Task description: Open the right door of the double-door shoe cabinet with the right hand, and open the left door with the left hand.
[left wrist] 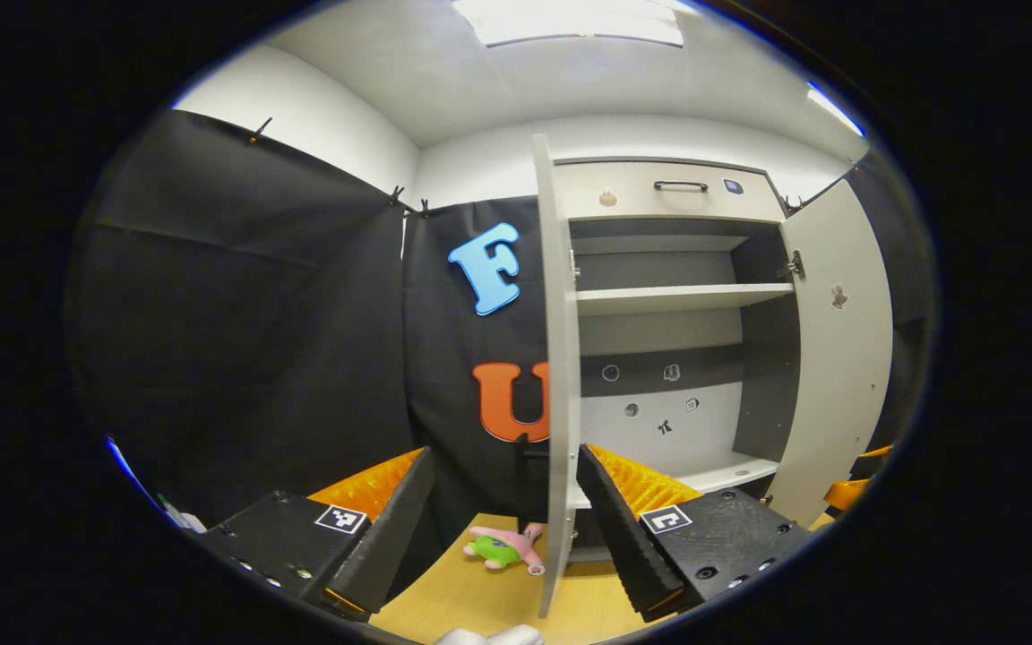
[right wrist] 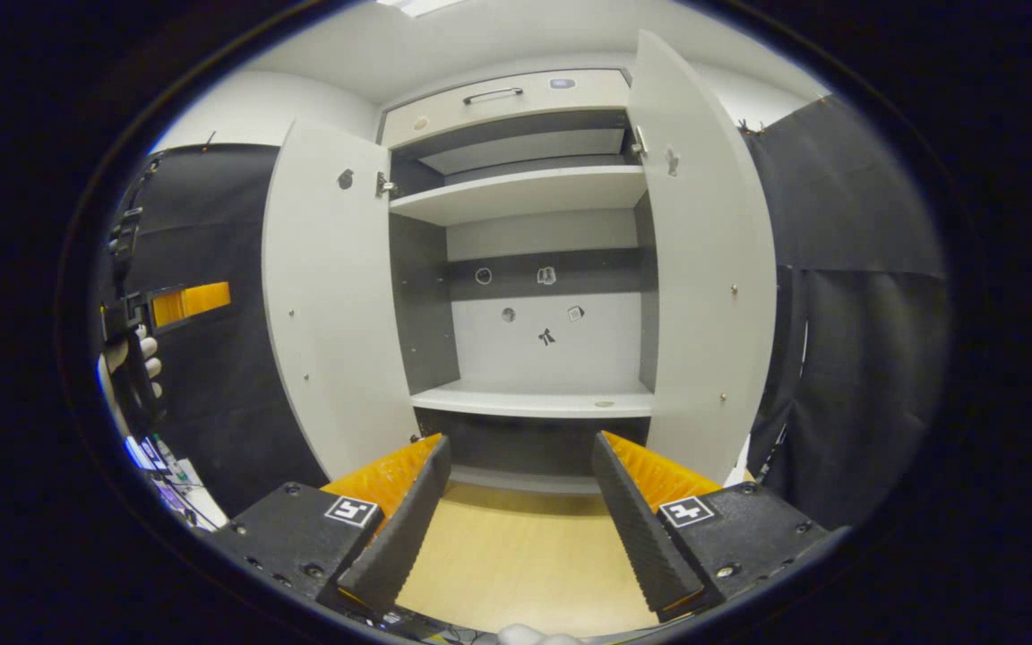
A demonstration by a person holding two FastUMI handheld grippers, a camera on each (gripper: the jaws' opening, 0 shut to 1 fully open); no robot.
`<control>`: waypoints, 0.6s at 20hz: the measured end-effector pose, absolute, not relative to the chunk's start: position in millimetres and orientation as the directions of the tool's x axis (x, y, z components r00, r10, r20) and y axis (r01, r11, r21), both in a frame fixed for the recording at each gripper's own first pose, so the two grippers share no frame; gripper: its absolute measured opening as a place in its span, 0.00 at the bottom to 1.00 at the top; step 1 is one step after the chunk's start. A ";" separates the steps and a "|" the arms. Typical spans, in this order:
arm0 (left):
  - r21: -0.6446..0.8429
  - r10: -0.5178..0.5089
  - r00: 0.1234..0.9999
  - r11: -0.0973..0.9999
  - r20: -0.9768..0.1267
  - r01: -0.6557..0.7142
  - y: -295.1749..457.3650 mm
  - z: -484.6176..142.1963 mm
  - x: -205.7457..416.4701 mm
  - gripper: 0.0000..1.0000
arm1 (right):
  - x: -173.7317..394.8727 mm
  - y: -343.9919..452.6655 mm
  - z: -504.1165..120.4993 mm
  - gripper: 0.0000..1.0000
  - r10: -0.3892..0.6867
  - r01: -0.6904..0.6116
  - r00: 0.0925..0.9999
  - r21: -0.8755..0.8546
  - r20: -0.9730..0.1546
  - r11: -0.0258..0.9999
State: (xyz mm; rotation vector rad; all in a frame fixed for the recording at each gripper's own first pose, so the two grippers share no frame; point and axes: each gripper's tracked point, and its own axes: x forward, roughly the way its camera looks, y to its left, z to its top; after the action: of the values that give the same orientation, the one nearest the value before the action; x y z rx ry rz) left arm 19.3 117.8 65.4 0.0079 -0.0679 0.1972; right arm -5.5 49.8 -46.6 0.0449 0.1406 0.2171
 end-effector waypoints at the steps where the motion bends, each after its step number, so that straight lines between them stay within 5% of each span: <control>1: 0.015 0.178 0.981 0.984 0.072 -0.180 101.5 63.9 21.1 0.95 | -4.7 45.5 -46.5 0.99 0.209 -0.203 0.969 0.055 -0.133 0.978; 12: -0.003 0.015 1.000 1.000 -0.020 -0.015 -21.8 -5.3 11.6 0.96 | -6.5 -3.5 -45.9 0.99 0.097 -0.089 0.989 0.081 -0.112 0.993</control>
State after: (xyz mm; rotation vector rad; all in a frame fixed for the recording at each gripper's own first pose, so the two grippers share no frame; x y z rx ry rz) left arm 11.6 -21.8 -5.3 -0.0034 0.0202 0.0153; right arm -6.5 -3.5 -45.9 0.0764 0.1159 0.0934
